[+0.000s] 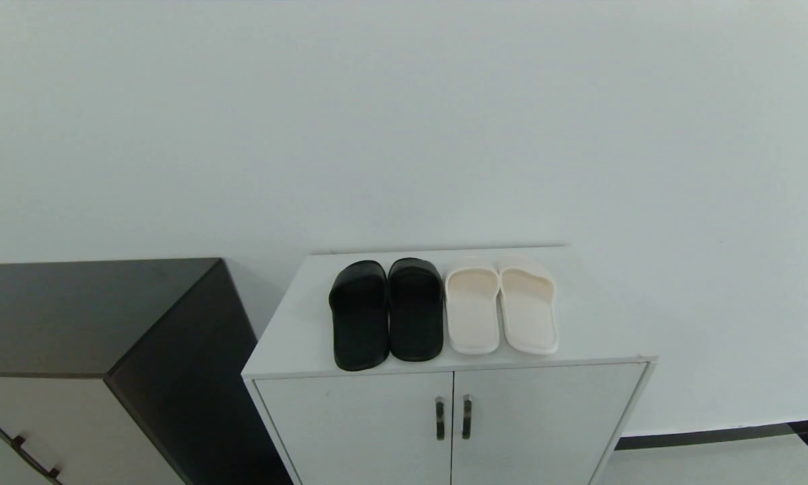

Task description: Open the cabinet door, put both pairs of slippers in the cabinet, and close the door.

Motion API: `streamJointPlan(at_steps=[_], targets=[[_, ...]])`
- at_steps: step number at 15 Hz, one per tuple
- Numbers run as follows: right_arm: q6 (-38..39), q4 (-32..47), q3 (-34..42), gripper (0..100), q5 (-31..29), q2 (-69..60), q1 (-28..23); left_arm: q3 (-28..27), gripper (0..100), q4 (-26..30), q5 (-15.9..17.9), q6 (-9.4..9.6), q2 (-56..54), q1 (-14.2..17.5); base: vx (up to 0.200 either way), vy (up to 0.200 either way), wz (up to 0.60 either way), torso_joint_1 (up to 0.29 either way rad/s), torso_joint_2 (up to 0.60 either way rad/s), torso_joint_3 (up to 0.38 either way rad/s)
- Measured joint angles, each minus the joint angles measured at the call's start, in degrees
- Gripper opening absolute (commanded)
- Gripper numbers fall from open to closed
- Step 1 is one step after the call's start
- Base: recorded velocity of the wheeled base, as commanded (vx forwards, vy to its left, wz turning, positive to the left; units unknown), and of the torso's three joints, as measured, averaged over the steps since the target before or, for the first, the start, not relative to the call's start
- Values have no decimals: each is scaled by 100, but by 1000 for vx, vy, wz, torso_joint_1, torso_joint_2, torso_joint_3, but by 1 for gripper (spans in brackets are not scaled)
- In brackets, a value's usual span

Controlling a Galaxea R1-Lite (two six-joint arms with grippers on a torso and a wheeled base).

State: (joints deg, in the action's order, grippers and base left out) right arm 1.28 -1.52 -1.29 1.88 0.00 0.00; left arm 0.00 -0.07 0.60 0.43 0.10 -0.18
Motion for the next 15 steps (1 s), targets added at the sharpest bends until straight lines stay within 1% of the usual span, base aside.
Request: streamJointPlan(at_steps=[1, 2, 3, 5, 7, 8, 9, 10, 11, 12, 14, 15], targets=[[172, -15, -265, 0, 59, 24, 2, 0, 0, 0, 2, 0, 0, 0, 0, 0, 0, 0, 0, 0], [321, 143, -686, 0, 230, 115, 13, 0, 0, 0, 0, -5, 0, 0, 0, 0, 0, 0, 0, 0], [440, 432, -1141, 0, 567, 328, 35, 0, 0, 0, 2, 0, 0, 0, 0, 0, 0, 0, 0, 0], [564, 788, -1626, 0, 1435, 964, 73, 0, 0, 0, 2, 1, 0, 0, 0, 0, 0, 0, 0, 0], [563, 784, -1899, 0, 2160, 1858, 110, 0, 0, 0, 2, 1, 0, 0, 0, 0, 0, 0, 0, 0], [523, 755, -2029, 0, 2336, 2293, 162, 0, 0, 0, 2, 1, 0, 0, 0, 0, 0, 0, 0, 0], [492, 731, -2191, 100, 2477, 2809, 286, 0, 0, 0, 2, 0, 0, 0, 0, 0, 0, 0, 0, 0], [477, 689, -2359, 100, 2516, 3279, 495, 0, 0, 0, 0, 4, 0, 0, 0, 0, 0, 0, 0, 0], [474, 650, -2514, 100, 2417, 3745, 779, 0, 0, 0, 2, 0, 0, 0, 0, 0, 0, 0, 0, 0], [529, 513, -2669, 100, 2130, 4250, 1176, 0, 0, 0, 2, -5, 0, 0, 0, 0, 0, 0, 0, 0], [890, -187, -2894, 100, 1175, 5211, 2144, 0, 0, 0, 2, -7, 0, 0, 0, 0, 0, 0, 0, 0], [1130, -662, -3001, 100, 494, 5749, 2667, 0, 0, 0, 0, -7, 0, 0, 0, 0, 0, 0, 0, 0]])
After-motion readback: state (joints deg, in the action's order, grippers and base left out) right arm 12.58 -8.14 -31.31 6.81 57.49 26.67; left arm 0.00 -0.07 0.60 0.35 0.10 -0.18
